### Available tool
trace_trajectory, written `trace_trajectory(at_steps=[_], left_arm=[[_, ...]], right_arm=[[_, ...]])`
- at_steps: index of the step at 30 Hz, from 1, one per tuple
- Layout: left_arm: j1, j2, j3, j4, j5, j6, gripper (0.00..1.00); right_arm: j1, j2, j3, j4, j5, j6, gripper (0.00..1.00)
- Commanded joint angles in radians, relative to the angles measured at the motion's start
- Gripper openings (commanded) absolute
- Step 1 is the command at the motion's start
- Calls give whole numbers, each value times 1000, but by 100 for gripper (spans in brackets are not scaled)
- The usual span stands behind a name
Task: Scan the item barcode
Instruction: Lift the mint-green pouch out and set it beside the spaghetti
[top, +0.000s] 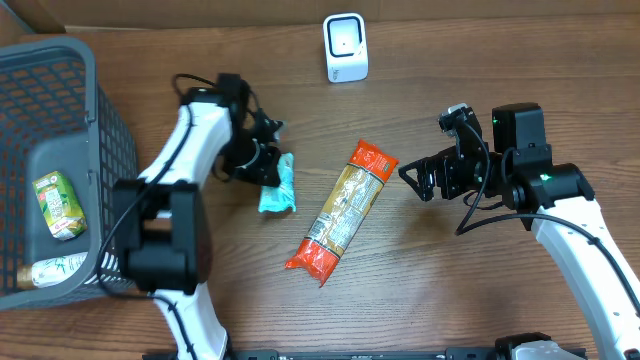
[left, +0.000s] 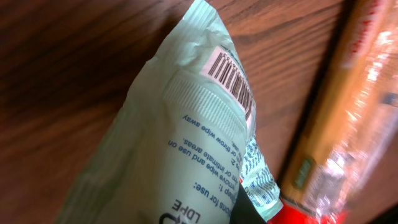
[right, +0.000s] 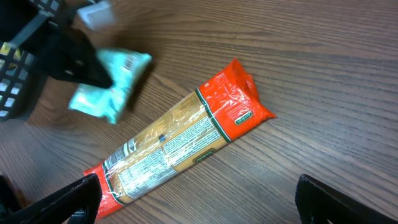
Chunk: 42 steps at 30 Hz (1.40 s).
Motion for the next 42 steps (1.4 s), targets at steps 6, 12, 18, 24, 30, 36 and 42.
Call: trace_trajectory(at_steps=[6,12,18,24,30,36,42], left_arm=[[-121,91,0,39,56,47,48],[-171,91,26,60,89,17,70],[-143,91,195,-58,40,-114,66],[-94,90,545,-315,-29,-195,66],[-46,89,918,-539,-137,-305,63],[51,-28,1068,-562,-122,-396,59],[217,-204,1065,-562,-199,-467,60]], right_arm=[[-1,-4,19,6,2,3,100],[-1,-4,19,6,2,3,100],[-1,-4,19,6,2,3,100],[-1,-4,19,6,2,3,100],[-1,-4,19,6,2,3,100],[-1,-4,19,5,2,3,100],[-1,-4,19,6,2,3,100]])
